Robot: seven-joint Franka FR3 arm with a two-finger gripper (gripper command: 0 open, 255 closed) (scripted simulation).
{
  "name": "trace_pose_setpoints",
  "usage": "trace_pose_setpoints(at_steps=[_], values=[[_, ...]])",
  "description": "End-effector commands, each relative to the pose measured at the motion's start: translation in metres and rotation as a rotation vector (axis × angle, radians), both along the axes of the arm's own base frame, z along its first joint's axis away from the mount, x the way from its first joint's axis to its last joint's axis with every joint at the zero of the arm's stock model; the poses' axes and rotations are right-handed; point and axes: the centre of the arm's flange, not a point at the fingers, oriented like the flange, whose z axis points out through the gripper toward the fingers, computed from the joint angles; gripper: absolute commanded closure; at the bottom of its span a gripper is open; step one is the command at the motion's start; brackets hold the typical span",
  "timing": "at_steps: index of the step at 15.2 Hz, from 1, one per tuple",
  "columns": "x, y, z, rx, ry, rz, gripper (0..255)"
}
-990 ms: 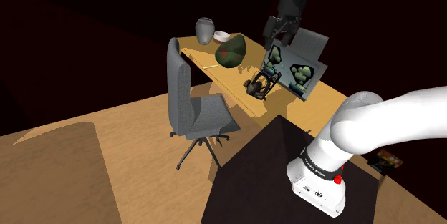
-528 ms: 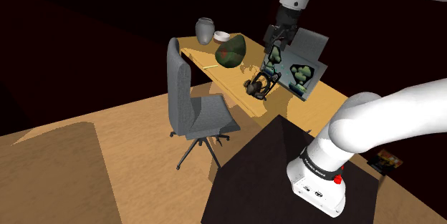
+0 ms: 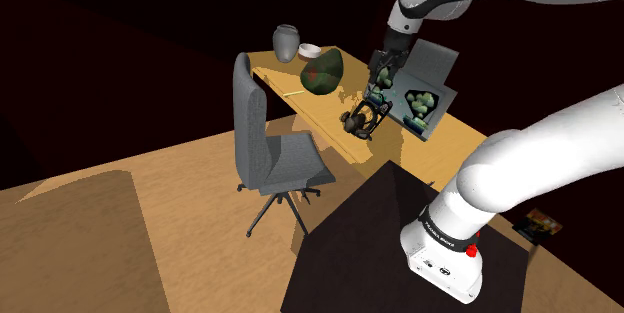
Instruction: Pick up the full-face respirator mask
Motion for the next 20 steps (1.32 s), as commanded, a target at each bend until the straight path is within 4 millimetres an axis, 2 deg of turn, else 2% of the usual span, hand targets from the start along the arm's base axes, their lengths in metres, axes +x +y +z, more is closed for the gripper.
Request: trace_pose_setpoints(at_steps=[1, 20], values=[[0.007, -0.022, -0.016, 0.003, -0.002, -0.002, 0], [0.076, -0.223, -0.158, 0.044, -0.012, -0.023, 0]])
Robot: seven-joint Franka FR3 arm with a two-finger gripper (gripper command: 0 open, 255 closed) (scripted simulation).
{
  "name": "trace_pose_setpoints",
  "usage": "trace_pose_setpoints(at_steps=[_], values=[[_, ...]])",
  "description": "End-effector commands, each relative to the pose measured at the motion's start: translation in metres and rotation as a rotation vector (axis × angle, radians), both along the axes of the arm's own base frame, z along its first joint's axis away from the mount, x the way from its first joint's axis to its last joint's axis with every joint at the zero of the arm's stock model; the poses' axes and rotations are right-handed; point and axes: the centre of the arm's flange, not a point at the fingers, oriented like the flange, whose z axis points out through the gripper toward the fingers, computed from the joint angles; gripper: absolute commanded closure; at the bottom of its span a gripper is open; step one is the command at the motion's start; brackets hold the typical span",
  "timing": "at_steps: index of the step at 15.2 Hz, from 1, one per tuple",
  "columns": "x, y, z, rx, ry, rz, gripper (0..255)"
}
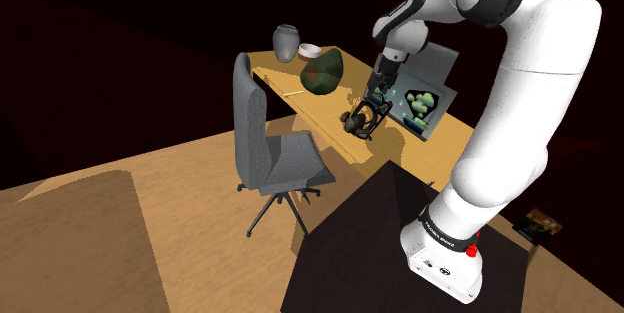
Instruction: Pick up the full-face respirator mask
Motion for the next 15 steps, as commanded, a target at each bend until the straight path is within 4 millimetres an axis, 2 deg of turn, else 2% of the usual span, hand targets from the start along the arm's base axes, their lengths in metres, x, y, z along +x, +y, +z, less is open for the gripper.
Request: trace_pose_setpoints(at_steps=[1, 7, 15], values=[[0.007, -0.023, -0.018, 0.005, -0.002, -0.001, 0], [0.028, -0.086, -0.065, 0.018, -0.005, -0.008, 0], [0.03, -0.089, -0.107, 0.019, -0.006, -0.008, 0]])
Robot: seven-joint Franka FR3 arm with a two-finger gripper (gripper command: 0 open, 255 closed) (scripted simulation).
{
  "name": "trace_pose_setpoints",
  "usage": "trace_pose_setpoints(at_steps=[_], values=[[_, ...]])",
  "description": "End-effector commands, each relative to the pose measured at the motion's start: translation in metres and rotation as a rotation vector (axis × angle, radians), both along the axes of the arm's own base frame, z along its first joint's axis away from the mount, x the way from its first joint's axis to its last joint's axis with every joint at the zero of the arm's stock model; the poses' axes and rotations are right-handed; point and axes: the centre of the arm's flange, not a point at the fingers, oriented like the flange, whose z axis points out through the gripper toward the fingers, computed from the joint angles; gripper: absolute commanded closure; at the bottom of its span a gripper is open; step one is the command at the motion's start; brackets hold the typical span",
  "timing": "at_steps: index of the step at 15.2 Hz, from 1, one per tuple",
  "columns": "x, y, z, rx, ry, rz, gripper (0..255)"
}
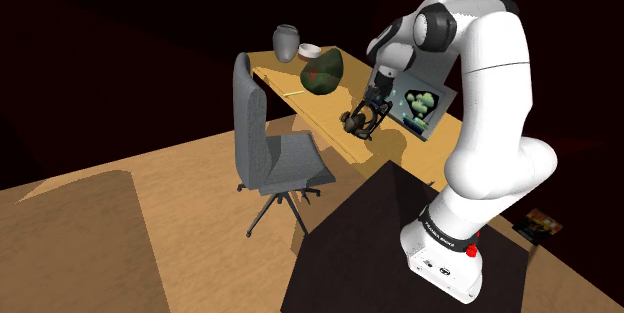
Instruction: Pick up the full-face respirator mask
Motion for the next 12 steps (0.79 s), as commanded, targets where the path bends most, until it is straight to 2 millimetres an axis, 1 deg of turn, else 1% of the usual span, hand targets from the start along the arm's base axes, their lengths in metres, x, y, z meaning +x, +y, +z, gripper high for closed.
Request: trace_pose_setpoints(at_steps=[1, 2, 3, 12], values=[[0.0007, 0.0022, -0.0071, 0.0, 0.0, 0.0, 0], [0.0008, 0.0022, -0.0071, 0.0, 0.0, 0.0, 0], [0.0006, 0.001, -0.0066, 0.0, 0.0, 0.0, 255], [0.0008, 0.0021, -0.0071, 0.0, 0.0, 0.0, 255]])
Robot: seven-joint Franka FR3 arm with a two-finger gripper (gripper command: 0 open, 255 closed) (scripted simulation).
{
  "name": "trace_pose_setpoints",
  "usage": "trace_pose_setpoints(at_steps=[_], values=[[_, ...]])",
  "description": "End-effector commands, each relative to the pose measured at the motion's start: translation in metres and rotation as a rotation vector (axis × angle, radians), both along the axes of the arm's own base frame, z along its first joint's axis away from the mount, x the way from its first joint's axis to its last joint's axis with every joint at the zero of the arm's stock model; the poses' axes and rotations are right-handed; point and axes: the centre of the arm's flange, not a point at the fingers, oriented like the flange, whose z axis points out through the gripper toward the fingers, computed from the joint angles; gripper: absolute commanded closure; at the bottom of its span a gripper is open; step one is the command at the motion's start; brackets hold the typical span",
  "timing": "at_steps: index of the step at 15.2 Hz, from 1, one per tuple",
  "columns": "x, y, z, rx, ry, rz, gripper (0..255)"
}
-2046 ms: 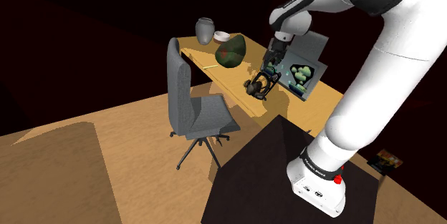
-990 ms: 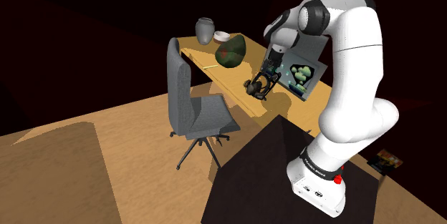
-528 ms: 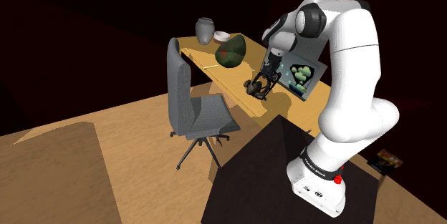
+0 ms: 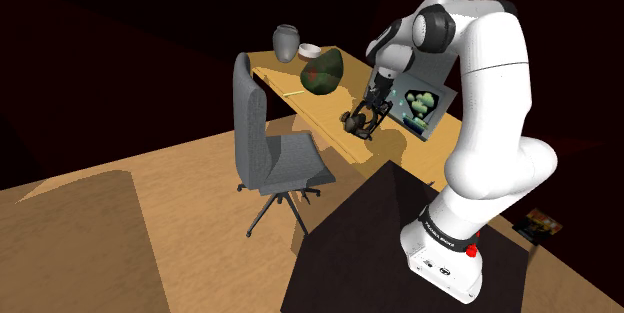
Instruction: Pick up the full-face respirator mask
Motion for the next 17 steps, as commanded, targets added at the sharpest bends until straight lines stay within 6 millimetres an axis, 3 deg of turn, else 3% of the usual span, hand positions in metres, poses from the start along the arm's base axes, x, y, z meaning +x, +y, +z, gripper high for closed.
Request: trace_pose_setpoints(at_steps=[1, 15, 17], values=[[0.001, 0.002, 0.004, 0.001, 0.0, 0.001, 255], [0.001, 0.002, 0.078, 0.001, 0.0, 0.001, 255], [0.001, 0.002, 0.079, 0.001, 0.0, 0.001, 255]])
